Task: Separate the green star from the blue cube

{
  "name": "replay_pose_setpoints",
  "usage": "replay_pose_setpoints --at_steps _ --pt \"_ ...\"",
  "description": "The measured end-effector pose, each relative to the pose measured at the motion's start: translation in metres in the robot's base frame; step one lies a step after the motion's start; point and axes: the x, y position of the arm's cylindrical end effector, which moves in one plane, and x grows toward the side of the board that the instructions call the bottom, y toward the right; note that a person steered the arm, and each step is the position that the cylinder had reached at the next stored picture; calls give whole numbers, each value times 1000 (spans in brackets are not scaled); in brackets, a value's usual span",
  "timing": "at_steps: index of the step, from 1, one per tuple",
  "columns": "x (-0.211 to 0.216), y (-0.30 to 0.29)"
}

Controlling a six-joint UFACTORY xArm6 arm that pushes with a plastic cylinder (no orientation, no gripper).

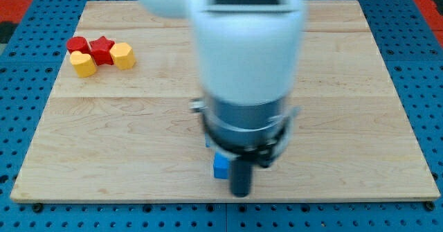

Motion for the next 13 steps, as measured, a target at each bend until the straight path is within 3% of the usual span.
replay_pose_setpoints --at_steps 2,4,6,7,8,10,11,12,13 --pt "-16 3" --pt "15 16" --pt "12 -63" --pt "-5 -78" --pt "-57 -36" --pt "-115 44" --pt "-117 35" --pt "-77 26" --pt "-42 -37"
